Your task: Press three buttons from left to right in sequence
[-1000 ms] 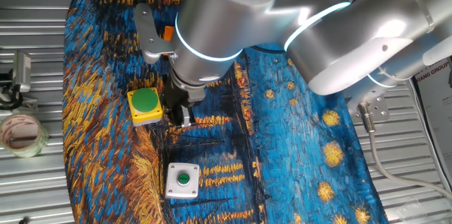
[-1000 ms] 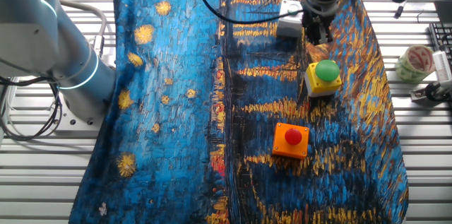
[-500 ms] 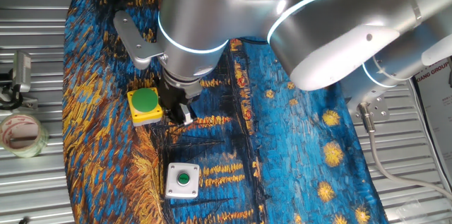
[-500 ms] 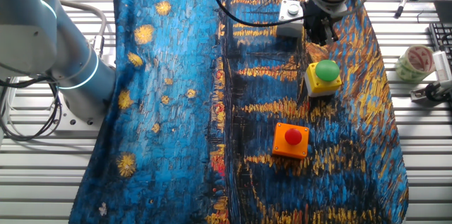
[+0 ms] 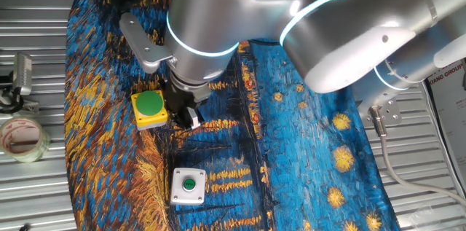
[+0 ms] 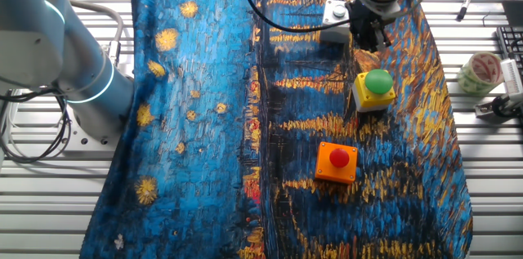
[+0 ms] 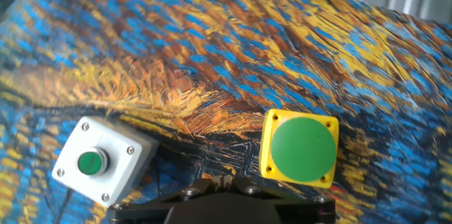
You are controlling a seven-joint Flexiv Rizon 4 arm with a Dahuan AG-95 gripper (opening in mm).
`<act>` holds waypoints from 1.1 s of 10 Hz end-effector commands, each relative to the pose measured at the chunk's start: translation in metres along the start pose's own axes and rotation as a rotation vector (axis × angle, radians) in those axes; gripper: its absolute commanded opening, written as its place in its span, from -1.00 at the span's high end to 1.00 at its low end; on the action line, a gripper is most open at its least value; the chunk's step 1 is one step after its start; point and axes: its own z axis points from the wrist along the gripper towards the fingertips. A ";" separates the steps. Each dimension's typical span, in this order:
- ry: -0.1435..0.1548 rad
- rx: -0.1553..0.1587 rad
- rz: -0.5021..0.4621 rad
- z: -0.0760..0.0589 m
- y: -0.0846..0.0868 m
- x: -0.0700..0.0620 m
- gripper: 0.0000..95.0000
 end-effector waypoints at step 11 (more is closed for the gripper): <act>-0.082 0.048 0.101 0.015 0.014 0.026 1.00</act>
